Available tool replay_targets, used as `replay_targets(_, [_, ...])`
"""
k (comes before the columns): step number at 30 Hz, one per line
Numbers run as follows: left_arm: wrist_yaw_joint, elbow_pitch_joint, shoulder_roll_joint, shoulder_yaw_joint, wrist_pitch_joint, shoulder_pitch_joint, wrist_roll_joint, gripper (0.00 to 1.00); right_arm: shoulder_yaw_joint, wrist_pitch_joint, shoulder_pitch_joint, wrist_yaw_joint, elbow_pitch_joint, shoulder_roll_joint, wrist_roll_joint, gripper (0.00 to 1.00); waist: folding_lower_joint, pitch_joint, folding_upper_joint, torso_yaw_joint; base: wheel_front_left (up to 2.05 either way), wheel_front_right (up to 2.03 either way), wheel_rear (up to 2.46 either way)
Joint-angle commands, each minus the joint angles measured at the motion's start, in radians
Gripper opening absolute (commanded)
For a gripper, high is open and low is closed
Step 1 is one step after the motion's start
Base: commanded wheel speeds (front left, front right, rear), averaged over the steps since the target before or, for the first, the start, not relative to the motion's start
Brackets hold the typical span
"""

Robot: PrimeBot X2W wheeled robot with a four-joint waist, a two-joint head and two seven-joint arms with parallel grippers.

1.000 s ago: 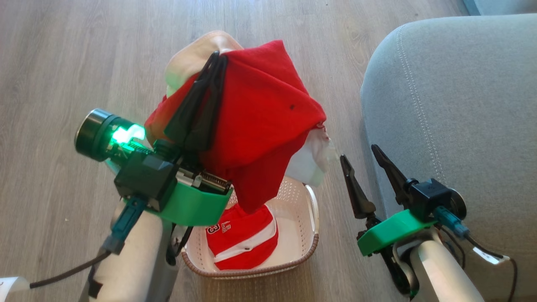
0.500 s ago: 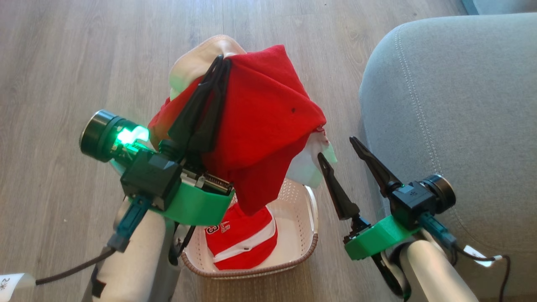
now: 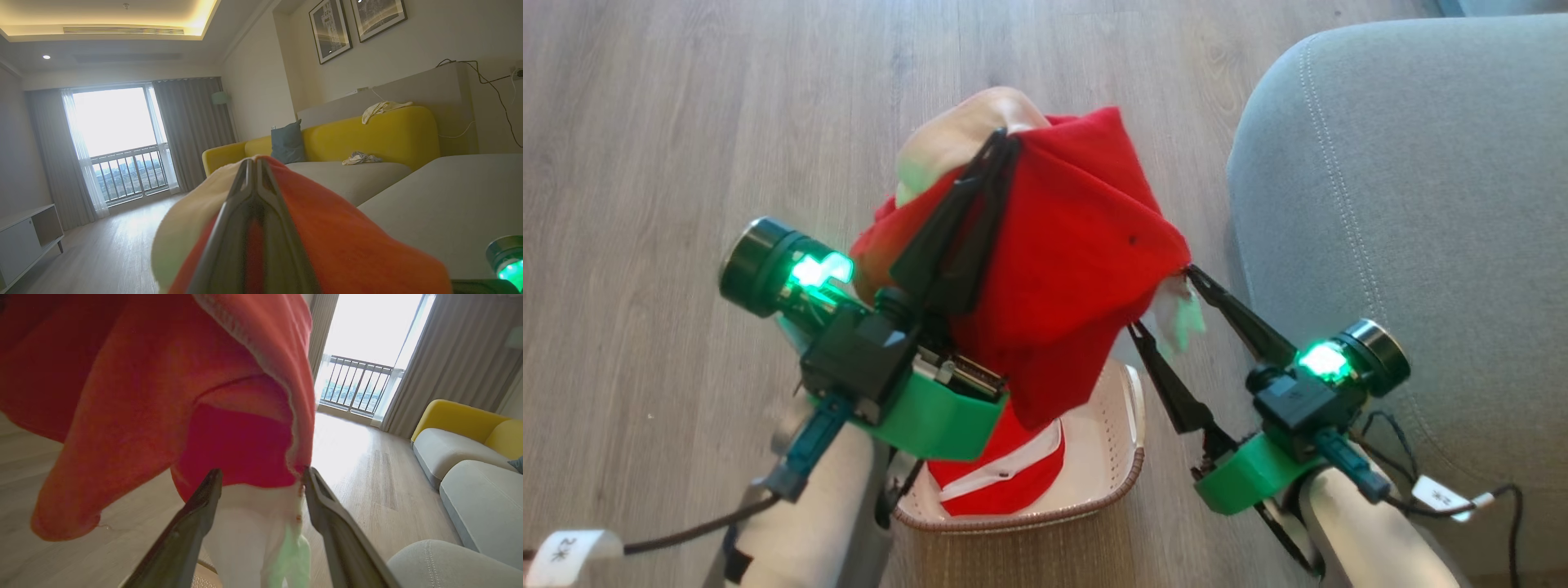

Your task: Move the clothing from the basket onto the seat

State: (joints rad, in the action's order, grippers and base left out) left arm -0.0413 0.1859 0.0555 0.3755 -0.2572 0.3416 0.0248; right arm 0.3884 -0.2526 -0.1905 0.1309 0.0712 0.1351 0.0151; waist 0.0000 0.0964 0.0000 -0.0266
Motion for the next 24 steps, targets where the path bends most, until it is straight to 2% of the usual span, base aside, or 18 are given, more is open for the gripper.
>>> replay_targets(1, [-0.006, 0.041, -0.003, -0.020, -0.005, 0.024, -0.007, 0.00, 0.024, -0.009, -0.055, 0.000, -0.028, 0.004, 0.018, 1.00, 0.0000, 0.002, 0.0000, 0.004, 0.00, 0.00, 0.00])
replay_targets(14, [-0.022, 0.035, -0.005, 0.055, -0.005, 0.024, 0.003, 0.00, 0.049, -0.009, -0.117, 0.000, -0.018, 0.005, 0.078, 1.00, 0.0000, 0.004, 0.0000, 0.031, 0.00, 0.00, 0.00])
replay_targets(24, [-0.003, 0.028, -0.005, 0.027, -0.005, 0.023, 0.019, 0.00, -0.011, -0.009, -0.071, 0.000, -0.061, -0.016, 0.086, 1.00, 0.0000, -0.011, 0.0000, 0.030, 0.00, 0.00, 0.00])
